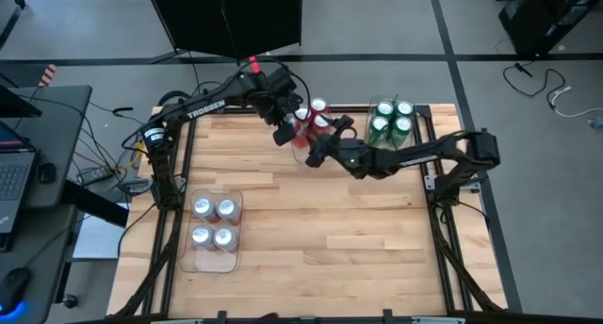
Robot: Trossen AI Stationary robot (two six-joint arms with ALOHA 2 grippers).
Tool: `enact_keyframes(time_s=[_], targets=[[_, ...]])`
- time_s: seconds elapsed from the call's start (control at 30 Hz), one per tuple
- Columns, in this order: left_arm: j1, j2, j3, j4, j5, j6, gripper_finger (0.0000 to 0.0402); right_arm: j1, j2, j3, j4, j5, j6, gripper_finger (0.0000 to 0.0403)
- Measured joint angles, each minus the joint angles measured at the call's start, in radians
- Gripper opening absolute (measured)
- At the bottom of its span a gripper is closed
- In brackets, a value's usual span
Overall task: Sort soda cans
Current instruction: Put the orange soda can into the top left transparent bin
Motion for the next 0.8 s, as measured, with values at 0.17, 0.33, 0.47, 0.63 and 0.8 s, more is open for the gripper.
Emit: enact_keyframes(time_s=[0.17, 0.33, 0.47, 0.63, 0.8], targets=[[-0.001, 0.000, 0.000, 0.042, -0.063, 0.042, 0.0273, -0.003, -0.114, 0.001, -0.288, 0.033, 0.163, 0.0284], [-0.004, 0.022, 0.000, 0.063, -0.096, 0.081, 0.0273, -0.004, -0.179, 0.001, -0.480, 0.007, 0.285, 0.0195], [-0.020, 0.069, 0.000, 0.062, -0.105, 0.122, 0.0273, -0.002, -0.195, 0.000, -0.569, 0.003, 0.330, 0.0103], [-0.027, 0.117, 0.000, 0.096, -0.140, 0.165, 0.0273, -0.002, -0.199, 0.000, -0.634, -0.040, 0.362, 0.0010], [-0.028, 0.151, 0.000, 0.114, -0.189, 0.206, 0.0273, -0.002, -0.199, 0.000, -0.651, -0.048, 0.373, 0.0009]])
